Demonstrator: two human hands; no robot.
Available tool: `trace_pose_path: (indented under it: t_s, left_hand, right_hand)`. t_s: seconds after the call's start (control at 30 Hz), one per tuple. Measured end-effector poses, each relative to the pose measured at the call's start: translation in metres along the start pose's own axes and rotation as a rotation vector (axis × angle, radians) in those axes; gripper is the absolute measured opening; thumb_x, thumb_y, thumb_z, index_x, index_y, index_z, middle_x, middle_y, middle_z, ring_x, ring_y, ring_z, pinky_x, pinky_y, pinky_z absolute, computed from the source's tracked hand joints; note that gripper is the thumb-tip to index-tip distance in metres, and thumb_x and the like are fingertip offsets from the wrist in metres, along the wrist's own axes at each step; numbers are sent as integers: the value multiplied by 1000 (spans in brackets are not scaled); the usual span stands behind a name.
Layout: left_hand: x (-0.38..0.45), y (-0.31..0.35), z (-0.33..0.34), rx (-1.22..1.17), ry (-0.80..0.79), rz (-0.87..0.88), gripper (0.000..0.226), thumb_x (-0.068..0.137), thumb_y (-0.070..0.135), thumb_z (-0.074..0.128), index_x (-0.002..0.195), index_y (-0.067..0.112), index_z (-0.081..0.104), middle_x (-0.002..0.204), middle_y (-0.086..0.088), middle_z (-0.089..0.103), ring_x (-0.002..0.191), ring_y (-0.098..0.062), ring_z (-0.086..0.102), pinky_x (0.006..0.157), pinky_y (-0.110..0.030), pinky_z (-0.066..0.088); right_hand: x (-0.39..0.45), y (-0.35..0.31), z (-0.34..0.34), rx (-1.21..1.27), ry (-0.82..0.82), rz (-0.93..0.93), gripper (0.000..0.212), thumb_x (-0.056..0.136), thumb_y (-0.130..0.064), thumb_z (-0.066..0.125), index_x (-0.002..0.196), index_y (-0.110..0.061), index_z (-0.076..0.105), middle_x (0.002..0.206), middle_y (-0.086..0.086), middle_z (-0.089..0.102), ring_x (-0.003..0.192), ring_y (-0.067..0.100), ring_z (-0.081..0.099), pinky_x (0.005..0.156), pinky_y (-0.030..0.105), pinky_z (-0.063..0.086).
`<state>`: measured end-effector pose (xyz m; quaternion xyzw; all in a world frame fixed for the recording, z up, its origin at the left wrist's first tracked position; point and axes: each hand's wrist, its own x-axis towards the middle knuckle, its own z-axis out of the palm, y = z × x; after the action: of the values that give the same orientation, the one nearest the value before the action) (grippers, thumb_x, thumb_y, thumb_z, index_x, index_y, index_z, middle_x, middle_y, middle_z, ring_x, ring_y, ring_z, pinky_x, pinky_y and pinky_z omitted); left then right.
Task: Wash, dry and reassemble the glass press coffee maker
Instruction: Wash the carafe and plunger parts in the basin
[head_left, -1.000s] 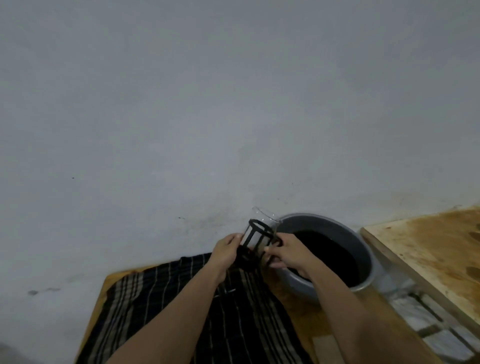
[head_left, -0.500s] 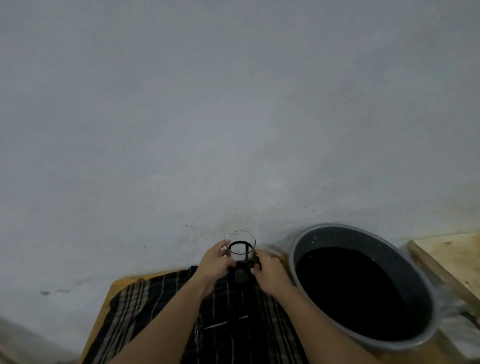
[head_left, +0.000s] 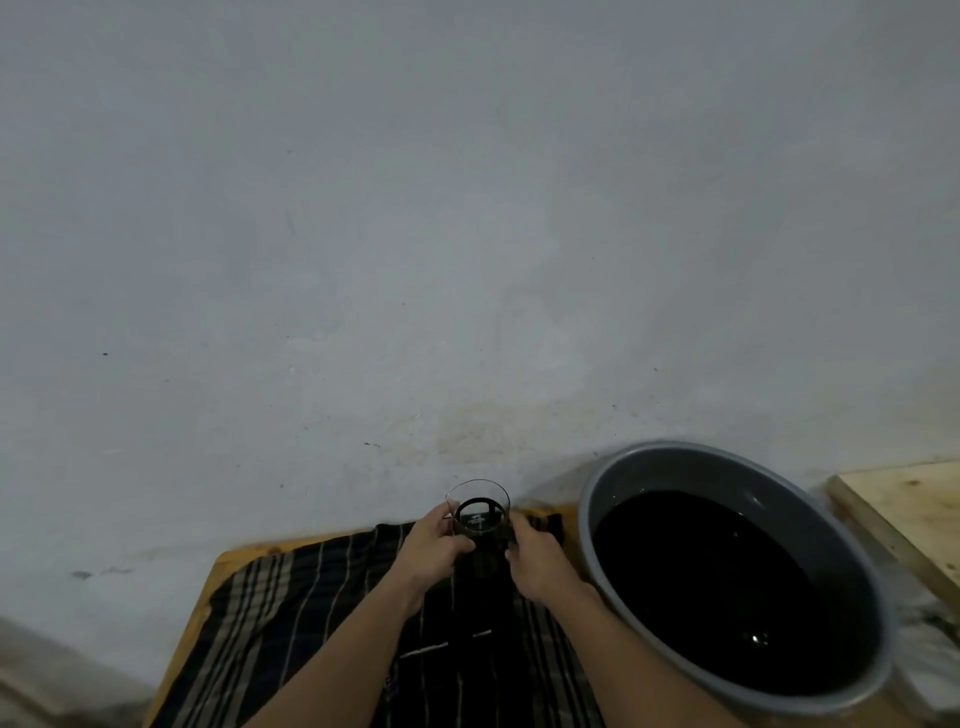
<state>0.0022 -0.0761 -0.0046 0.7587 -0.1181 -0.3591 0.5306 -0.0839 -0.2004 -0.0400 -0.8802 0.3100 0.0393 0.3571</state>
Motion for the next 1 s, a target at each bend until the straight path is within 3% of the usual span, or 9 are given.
trace_pose_path:
  t_s: [0.17,0.3,0.4,0.5,0.6,0.63,0.7,0.83,1.0]
  left_hand:
    - [-7,4,-3,218,-16,11,37,87,7,62,121,14,50,107,-2,63,90,-17,60,80,-32,47]
    - [-17,-3,-33,517,18,-13,43,87,23,67,126,9,54,123,-10,59,101,-21,57,82,-25,42]
    - [-29,-24,-59,574,101,-129,16,88,27,66,86,13,58,86,-6,56,70,-13,50,72,-27,39]
    - [-43,-45,-68,528,133,-225,37,90,38,62,67,16,44,68,0,44,59,-12,43,61,-29,39]
    - [-59,-62,-61,342,80,-268,40,92,44,57,102,5,59,99,-7,56,92,-25,58,70,-34,49]
    - [-62,-69,-58,277,70,-274,50,92,44,57,124,6,54,116,-9,55,105,-29,57,74,-37,52]
    - [-67,-82,-50,195,73,-267,56,93,38,57,140,11,43,125,-9,53,106,-27,55,77,-38,54]
    - [-80,-90,-49,106,100,-231,54,94,29,57,143,12,41,126,-10,53,104,-25,56,84,-38,53]
    - [-94,-56,-59,232,99,-83,35,94,30,57,119,8,61,92,-7,63,73,-16,56,63,-30,45]
  right_hand:
    - [-10,-8,-2,35,2,22,55,93,-11,51,142,-16,27,137,15,50,121,31,53,99,43,47]
    - [-45,-12,-5,88,278,3,51,92,-16,58,138,-18,36,133,8,48,116,25,55,93,35,48]
    - [-69,-9,7,105,264,-37,33,95,-25,54,128,-19,48,130,1,52,109,18,57,87,31,50]
    - [-70,0,25,53,76,17,40,98,-41,47,131,-20,48,129,3,53,114,22,54,89,34,48]
    - [-68,4,39,137,-30,74,42,100,-40,43,137,-19,47,134,6,55,119,23,54,91,30,46]
    - [-68,5,45,165,-62,100,40,101,-34,42,137,-18,47,134,7,55,116,22,56,87,27,46]
    - [-70,7,55,263,-93,174,36,101,-21,45,136,-16,49,132,8,55,102,20,62,79,28,52]
    - [-83,6,64,372,-65,241,31,96,-12,55,127,-10,56,107,7,60,80,17,64,76,29,56]
    - [-118,-6,42,505,19,165,26,93,-13,61,119,-13,60,105,7,65,80,16,69,73,25,59]
